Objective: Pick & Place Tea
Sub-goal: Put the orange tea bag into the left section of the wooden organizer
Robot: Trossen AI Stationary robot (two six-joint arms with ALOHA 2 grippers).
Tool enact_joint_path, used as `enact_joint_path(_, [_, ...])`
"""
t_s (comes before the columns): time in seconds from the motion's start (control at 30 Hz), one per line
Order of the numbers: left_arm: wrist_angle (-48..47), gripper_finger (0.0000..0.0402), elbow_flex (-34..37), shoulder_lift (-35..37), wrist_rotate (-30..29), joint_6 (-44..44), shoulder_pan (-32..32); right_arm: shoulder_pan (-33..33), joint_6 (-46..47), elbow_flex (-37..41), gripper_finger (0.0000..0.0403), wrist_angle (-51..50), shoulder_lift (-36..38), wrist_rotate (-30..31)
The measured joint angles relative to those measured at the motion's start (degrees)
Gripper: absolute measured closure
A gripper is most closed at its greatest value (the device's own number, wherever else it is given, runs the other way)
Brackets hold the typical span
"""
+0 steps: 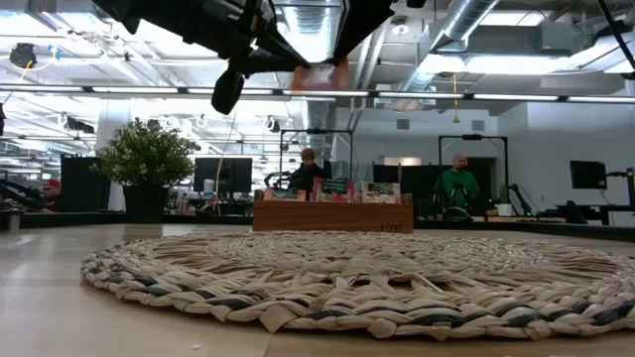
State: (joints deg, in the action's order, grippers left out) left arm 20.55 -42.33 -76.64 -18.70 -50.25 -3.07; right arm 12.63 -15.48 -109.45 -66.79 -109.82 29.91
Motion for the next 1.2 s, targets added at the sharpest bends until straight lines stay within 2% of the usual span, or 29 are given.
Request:
enact_joint_path(0.27, [-1.7, 0.0401, 0.0, 0.0, -5.3, 2.7, 0.1, 0.6, 2.3, 0.0, 0.0394, -5.6, 0.0, -0.4])
enact_joint_path(0.5, [-5.1, 0.0401, 0.0, -0.3, -9.3, 7.5, 1.4, 0.0, 15.7, 0.0, 0.0336, -22.1, 0.0, -1.7])
enact_joint_path(0.63, [-5.1, 0.0402, 0.0, -0.3, -9.8, 12.4, 3.8, -0.1, 18.9, 3.7, 0.0326, -22.3, 2.3, -5.0])
enact_joint_path(0.83, [-4.6, 0.0401, 2.3, -0.3, -7.7, 15.1, 8.6, 2.7, 20.9, 15.2, 0.0332, -13.3, 13.3, -5.0])
enact_joint_path(0.97, [5.1, 0.0401, 8.4, -0.3, -2.9, 15.1, 11.8, 4.5, 24.2, 25.1, 0.0332, -6.3, 24.5, -5.3])
enact_joint_path(1.1, [16.4, 0.0401, 14.2, -0.3, 0.5, 17.2, 14.9, 6.4, 28.2, 35.0, 0.0332, 2.9, 36.0, -8.9])
enact_joint_path(1.2, [18.6, 0.0401, 16.2, -0.3, 1.7, 18.1, 17.7, 7.8, 31.2, 41.5, 0.0332, 9.7, 44.4, -9.1])
